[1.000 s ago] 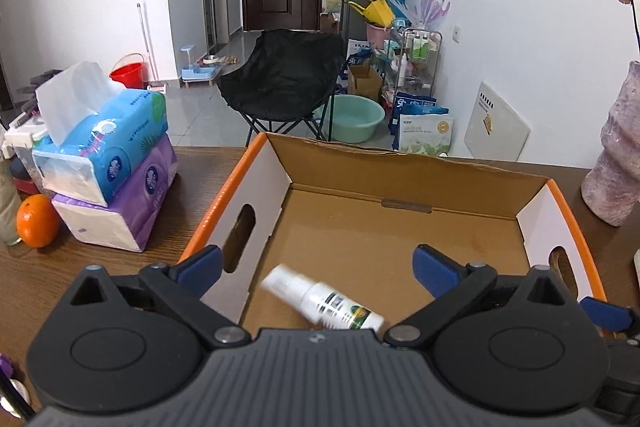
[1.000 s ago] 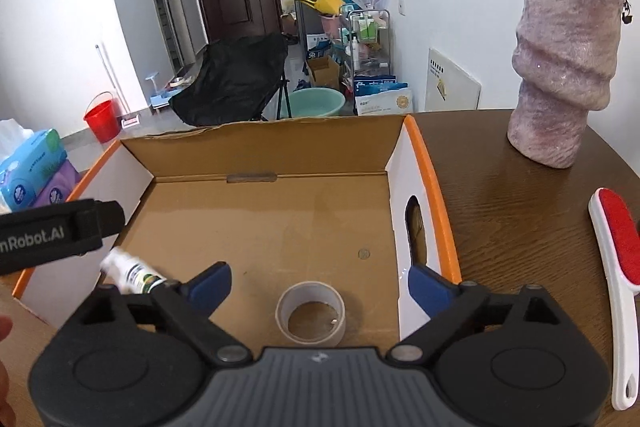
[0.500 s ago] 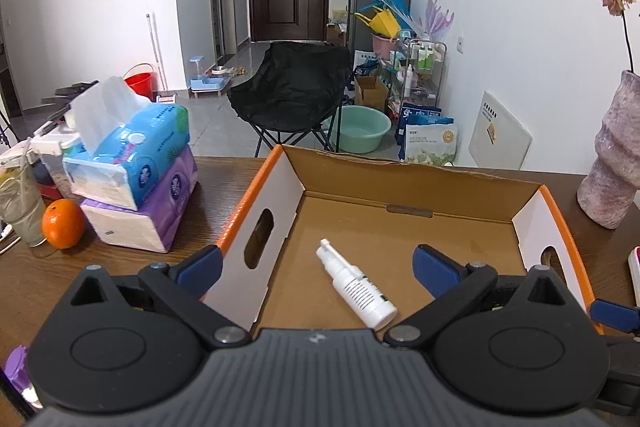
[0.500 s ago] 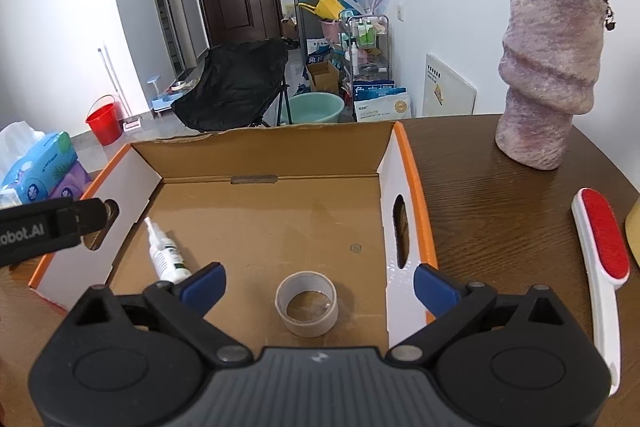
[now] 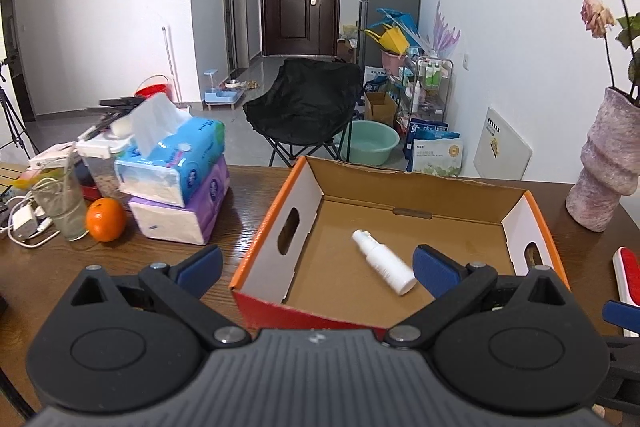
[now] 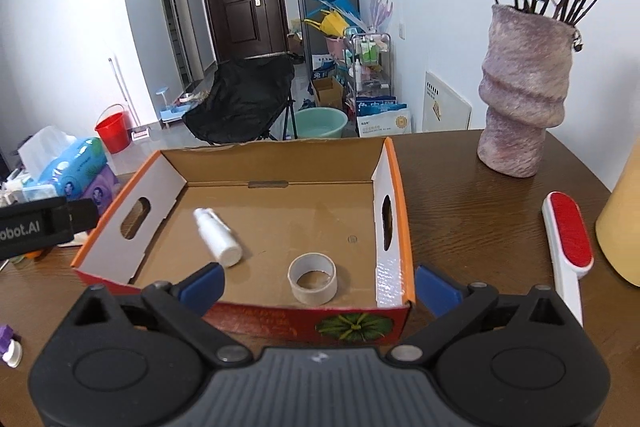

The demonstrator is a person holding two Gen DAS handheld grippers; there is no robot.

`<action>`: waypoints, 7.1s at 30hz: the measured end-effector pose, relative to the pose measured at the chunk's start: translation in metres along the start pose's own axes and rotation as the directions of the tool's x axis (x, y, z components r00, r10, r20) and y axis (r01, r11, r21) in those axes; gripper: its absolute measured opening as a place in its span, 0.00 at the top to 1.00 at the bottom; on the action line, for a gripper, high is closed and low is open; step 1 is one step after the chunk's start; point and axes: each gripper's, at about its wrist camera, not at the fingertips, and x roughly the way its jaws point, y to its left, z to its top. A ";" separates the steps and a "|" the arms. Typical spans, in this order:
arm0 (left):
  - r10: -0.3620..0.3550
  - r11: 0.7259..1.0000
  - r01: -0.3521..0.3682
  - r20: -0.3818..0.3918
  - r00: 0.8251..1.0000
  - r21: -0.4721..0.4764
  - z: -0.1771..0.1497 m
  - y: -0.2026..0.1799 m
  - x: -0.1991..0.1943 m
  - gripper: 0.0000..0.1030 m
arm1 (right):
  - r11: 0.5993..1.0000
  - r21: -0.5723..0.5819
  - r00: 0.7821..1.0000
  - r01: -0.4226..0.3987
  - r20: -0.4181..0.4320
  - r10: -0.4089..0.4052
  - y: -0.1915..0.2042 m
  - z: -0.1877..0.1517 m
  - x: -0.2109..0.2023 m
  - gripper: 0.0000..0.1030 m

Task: Organize rigid objects
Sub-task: 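Withdraw both tools from the box back over the table, then lower the right gripper onto the blue bottle cap and close it, then lift the blue cap with the right gripper while the left gripper grasps the green spray bottle, then carry the green spray bottle and blue cap over the cardboard box with both grippers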

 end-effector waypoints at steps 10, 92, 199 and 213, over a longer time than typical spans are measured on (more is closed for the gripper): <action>0.005 1.000 -0.005 0.038 0.999 -0.001 -0.012 0.007 -0.052 0.00 | 1.000 -0.013 0.999 -0.025 0.040 0.025 0.000 -0.016 -0.052 0.00; 0.044 0.999 -0.041 0.155 0.987 -0.027 -0.312 0.117 -0.265 0.00 | 0.939 -0.280 0.963 -0.202 0.116 0.242 -0.012 -0.322 -0.254 0.00; -0.009 1.000 0.010 -0.030 1.000 0.004 -0.247 0.177 -0.109 0.69 | 0.985 -0.126 0.977 -0.120 0.159 0.139 0.000 -0.245 -0.125 0.50; -0.027 0.999 0.028 0.027 0.999 -0.020 -0.236 0.155 -0.129 0.69 | 0.983 -0.138 0.971 -0.123 0.190 0.148 0.001 -0.241 -0.138 0.50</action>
